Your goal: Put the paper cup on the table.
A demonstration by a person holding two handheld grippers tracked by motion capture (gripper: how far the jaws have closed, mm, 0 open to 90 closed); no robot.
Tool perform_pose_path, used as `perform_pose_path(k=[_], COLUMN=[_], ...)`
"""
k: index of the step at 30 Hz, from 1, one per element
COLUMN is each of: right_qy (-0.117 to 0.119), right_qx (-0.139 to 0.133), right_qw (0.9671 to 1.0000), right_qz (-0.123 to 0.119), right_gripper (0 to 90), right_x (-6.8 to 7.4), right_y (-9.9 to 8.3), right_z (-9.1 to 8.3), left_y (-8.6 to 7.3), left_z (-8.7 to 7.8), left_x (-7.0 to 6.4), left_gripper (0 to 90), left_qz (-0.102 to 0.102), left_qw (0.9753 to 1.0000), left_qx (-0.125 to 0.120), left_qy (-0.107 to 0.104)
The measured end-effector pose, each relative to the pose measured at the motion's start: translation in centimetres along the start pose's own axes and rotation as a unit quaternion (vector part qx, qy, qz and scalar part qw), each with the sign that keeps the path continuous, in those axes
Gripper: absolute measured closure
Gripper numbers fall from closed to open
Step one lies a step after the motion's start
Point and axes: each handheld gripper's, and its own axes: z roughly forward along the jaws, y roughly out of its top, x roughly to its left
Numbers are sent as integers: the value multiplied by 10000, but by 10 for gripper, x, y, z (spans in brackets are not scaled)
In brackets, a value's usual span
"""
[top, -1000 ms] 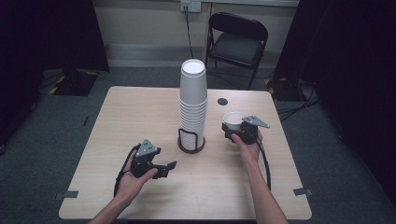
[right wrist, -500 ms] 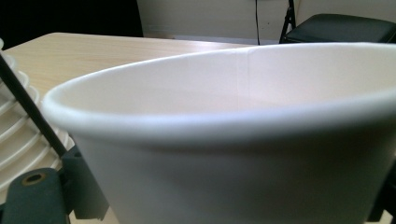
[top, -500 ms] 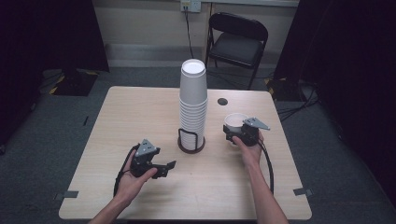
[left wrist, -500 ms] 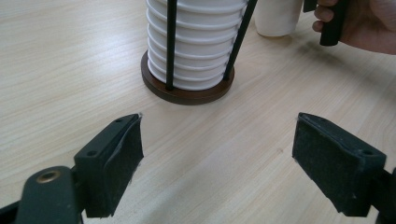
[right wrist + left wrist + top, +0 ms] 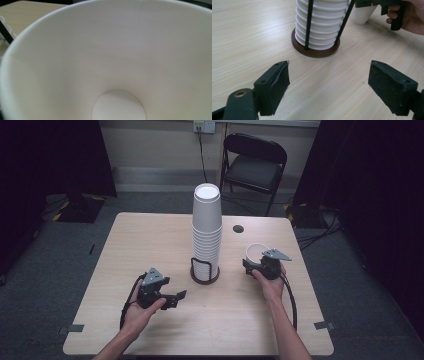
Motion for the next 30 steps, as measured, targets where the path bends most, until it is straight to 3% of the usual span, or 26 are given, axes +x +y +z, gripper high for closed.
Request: perform_pose_path(k=[6, 22, 30], right_qy=[-14, 38, 95], right_qx=[402, 692, 599], right_qw=[9992, 9976, 9981], right_qz=[-30, -35, 89], right_gripper=[130, 131, 132], right_x=[-3, -4, -5], right_y=[-7, -20, -19], right_z=[2, -16, -28], left_y=[1, 0, 0], left_z=[-4, -1, -1], left_x=[3, 0, 0], left_gripper=[170, 171, 171], left_qz=[-30, 41, 18], left_qw=[9999, 10000, 10000], left_qx=[-121, -47, -61], left_qy=[49, 28, 23])
